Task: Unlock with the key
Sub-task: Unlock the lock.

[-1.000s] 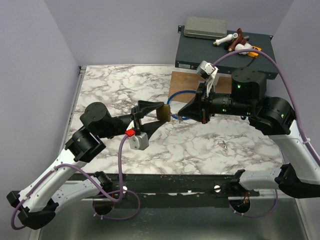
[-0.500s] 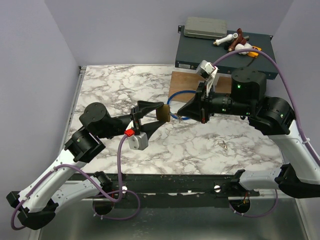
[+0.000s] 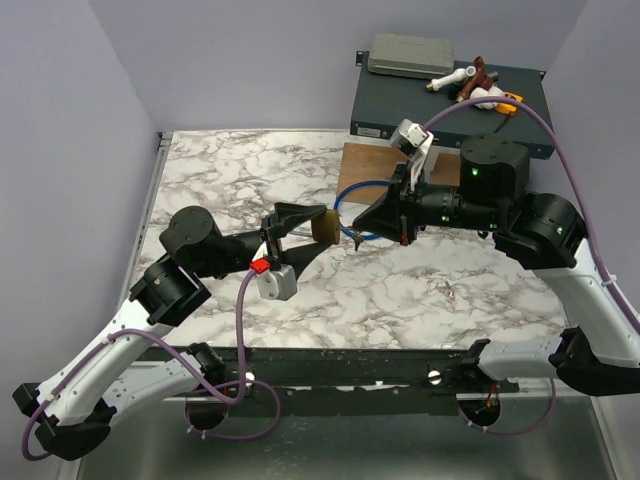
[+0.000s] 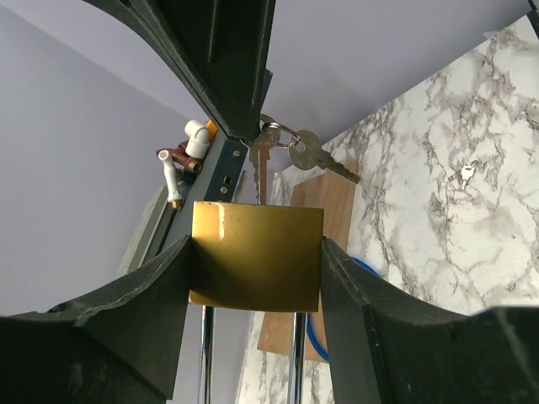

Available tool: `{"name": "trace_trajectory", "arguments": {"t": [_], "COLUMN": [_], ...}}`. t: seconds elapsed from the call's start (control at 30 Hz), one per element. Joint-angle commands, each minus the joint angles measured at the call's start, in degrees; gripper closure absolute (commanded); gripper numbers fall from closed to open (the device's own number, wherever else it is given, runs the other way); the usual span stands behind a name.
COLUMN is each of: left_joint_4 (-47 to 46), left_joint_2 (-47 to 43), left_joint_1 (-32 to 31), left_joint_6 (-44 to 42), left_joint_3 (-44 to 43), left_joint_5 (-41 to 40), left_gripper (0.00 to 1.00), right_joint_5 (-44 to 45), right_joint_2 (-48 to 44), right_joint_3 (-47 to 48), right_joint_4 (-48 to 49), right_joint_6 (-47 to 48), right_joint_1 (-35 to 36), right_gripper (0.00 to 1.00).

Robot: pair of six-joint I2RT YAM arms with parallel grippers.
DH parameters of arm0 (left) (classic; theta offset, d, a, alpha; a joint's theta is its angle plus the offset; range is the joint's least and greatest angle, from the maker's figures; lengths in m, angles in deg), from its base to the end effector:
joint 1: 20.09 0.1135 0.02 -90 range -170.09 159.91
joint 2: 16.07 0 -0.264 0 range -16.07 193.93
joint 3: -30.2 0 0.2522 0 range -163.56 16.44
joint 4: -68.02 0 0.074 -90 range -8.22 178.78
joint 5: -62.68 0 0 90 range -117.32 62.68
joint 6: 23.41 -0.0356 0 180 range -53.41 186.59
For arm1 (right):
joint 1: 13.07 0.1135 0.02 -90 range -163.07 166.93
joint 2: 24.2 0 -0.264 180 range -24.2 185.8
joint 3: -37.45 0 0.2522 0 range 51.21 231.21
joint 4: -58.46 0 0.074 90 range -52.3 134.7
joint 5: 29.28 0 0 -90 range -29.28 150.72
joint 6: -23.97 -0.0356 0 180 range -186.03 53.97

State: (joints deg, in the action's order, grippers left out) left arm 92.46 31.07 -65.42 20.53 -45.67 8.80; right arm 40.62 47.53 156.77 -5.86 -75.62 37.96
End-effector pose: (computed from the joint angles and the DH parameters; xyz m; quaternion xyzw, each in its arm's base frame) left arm 0.1004 -0.1314 0.4359 0.6215 0.2890 -0.2064 0.6983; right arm 0.1227 0.1711 0.5195 -0.3769 0.7022 0.4174 0.4366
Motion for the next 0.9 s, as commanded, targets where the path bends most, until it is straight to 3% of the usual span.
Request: {"name": "trace_trajectory", "arguments": {"t": [0.0,0.87], "left_joint_4": [-5.0,-0.7], "left_joint_2": [-1.2,0.5], "left_joint_1": [0.1,-0.7], "left_joint_6": [-1.0,-4.2], "left_joint_3": [-0.6,-2.9], "left_joint_5": [-1.5,-4.5], "left_gripper": [1.0,1.0], "right_joint_5": [0.9,2.3], "right_joint_2": [0.8,0.4], "right_joint_3": [-1.7,-5.9], "right_joint_4": [1.9,4.9], "right_joint_6": [-1.0,-4.6], "right_joint_1": [0.1,0.1], "right_gripper": [0.99,0.99]}}
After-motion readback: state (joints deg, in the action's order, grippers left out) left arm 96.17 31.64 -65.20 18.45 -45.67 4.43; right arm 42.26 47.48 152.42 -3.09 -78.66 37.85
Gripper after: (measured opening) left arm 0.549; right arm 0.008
